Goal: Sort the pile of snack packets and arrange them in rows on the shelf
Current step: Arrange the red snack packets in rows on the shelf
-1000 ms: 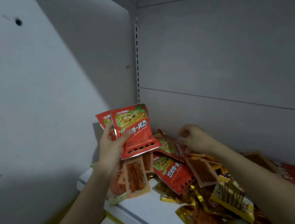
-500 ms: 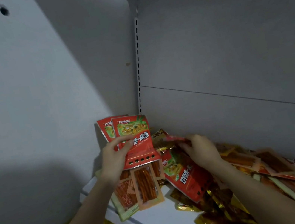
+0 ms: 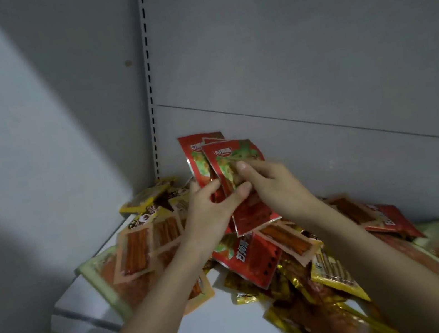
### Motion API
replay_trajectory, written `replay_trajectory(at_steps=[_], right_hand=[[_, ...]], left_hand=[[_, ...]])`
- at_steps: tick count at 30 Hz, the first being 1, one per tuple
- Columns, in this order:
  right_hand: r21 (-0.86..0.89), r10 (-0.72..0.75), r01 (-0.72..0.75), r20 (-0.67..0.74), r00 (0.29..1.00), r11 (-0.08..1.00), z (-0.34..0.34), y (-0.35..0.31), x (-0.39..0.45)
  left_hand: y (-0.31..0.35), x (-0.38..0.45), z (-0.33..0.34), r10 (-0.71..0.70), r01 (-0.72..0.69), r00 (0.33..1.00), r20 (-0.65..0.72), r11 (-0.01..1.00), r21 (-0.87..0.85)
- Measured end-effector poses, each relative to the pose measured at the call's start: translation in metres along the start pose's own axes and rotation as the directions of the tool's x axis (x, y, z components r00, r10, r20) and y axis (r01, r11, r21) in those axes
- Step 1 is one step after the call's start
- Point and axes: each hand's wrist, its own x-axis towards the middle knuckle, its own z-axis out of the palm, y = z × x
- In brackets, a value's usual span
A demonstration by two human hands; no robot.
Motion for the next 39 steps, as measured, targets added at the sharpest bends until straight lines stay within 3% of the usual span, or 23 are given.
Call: replay_trajectory(at_steps=[2, 4, 6, 7, 12, 18, 24, 28, 31, 39], right_hand=[[0.097, 0.021, -0.017, -0.041, 0.999, 0.995, -0.017, 0.002, -0.010], [0.116, 0.019, 0.009, -0.242, 0.970, 0.993, -0.039, 0.006, -0.021], [-0.038, 0.004, -0.023, -0.431, 0.903, 0.999, -0.061, 0.014, -0.034], [-0.096, 0.023, -0.074, -0.452, 0.892, 0.993, -0.070, 0.018, -0.042], [0.037, 0.217, -0.220, -0.391, 0.895, 0.975, -0.100, 0.036, -0.086], [0.199, 0.331, -0.264, -0.561, 0.759, 0.944, -0.151, 0.047, -0.137], [0.281, 0.341, -0.206, -0.621, 0.706, 0.937, -0.199, 0.062, -0.231], [0.188, 0.278, -0.206, -0.670, 0.688, 0.961, -0.235, 0.078, -0.315], [0.221, 0.298, -0.201, -0.671, 0.679, 0.954, -0.262, 0.083, -0.380], [0.247, 0.357, -0.264, -0.746, 0.562, 0.932, -0.356, 0.091, -0.536]], left_hand=[[-0.002, 0.002, 0.009, 0.005, -0.005, 1.000, 0.010, 0.999, -0.035], [-0.007, 0.004, 0.018, -0.018, 0.023, 0.999, 0.045, 0.994, -0.106], [-0.005, 0.002, 0.028, -0.036, 0.049, 0.997, 0.074, 0.984, -0.174], [-0.002, 0.001, 0.036, -0.039, 0.055, 0.996, 0.082, 0.977, -0.206], [0.011, -0.009, 0.087, -0.023, 0.057, 0.991, 0.133, 0.964, -0.259], [0.028, -0.033, 0.148, -0.027, 0.086, 0.982, 0.185, 0.944, -0.317], [0.050, -0.098, 0.222, -0.022, 0.131, 0.956, 0.292, 0.923, -0.362], [0.066, -0.167, 0.281, -0.065, 0.179, 0.950, 0.305, 0.914, -0.364], [0.086, -0.218, 0.325, -0.081, 0.208, 0.936, 0.341, 0.911, -0.355], [0.134, -0.327, 0.461, -0.075, 0.252, 0.906, 0.417, 0.886, -0.389]])
